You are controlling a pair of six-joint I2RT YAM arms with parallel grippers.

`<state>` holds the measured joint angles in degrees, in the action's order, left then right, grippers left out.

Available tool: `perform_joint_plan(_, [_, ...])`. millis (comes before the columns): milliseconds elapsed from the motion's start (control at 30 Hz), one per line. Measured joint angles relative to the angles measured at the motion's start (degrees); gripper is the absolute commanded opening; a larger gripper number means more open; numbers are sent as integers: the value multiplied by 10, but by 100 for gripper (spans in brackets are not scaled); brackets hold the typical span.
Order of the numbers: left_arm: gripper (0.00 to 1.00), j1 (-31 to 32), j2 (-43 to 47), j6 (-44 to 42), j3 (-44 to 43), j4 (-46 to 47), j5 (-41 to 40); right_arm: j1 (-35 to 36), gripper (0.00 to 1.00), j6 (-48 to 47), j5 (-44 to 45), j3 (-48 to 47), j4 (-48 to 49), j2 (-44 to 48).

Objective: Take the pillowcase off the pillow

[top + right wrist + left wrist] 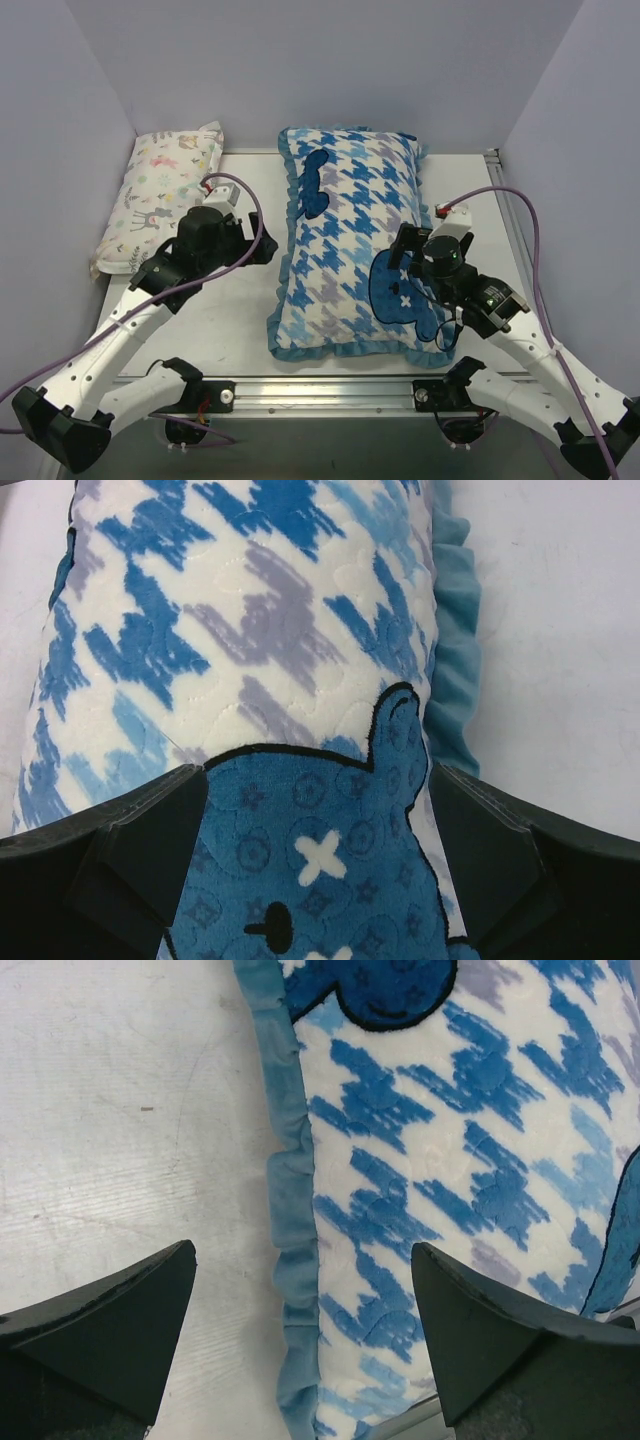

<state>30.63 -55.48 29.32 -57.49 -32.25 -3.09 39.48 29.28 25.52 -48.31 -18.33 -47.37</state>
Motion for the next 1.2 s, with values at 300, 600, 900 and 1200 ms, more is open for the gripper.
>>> perform_joint_plan(300, [97,-15,-97,-17,-39,37,11,18,100,-42,-6,-70,-42,-71])
perform_joint_plan(600, [97,-136,-268,-16,-99,166,163,147,100,-89,87,-254,-81,-279])
perform_joint_plan(900, [97,-162,-450,43,-94,369,302,205,99,-91,132,-248,-104,-404])
perform_joint_plan(1200, [97,-162,-617,149,-63,563,361,197,91,-48,151,-191,-74,-416])
